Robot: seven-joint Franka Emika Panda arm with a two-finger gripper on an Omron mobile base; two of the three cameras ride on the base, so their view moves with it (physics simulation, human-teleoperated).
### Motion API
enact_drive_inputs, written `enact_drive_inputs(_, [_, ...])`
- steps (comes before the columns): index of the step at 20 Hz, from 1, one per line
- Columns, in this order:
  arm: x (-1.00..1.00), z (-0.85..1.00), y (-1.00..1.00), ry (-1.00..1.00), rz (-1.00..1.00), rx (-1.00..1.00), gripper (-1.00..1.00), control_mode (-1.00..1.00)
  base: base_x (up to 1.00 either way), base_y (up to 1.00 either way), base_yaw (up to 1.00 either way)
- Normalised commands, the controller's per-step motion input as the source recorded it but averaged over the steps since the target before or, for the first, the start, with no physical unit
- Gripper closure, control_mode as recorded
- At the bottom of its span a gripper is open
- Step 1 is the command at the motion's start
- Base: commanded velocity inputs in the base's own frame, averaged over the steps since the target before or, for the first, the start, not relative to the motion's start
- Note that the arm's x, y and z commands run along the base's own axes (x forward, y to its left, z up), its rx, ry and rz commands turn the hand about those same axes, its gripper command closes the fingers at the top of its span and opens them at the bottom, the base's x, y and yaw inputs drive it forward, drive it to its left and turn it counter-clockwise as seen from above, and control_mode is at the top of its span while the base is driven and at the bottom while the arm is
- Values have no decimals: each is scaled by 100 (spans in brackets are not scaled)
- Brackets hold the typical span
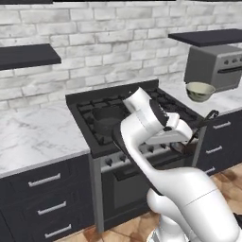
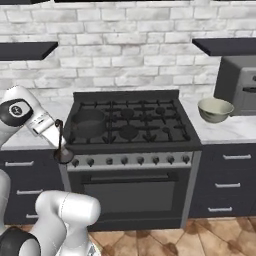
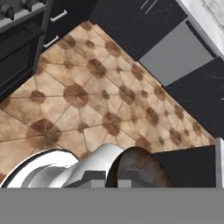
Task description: Open the cabinet and move the ladle to the pot. Then close the cabinet.
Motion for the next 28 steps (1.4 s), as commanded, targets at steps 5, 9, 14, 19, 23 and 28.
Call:
enact_drive_inputs(5, [0,0,0,0,0,0,100,100,35,-6,24])
enact_drive_inputs(9, [0,0,0,0,0,0,100,100,3,-13,21])
enact_drive_inputs(14, [-1,-1,-2,-1,4,0,100,-100,-1,-9,16])
enact_drive_inputs(19, [-1,0,-8,-8,22,1,100,-100,0,0,0])
enact_drive_inputs(23, [4,0,-1,-15,20,7,100,-100,0,0,0])
enact_drive_inputs(28, [26,1,0,-12,20,3,100,-100,0,0,0])
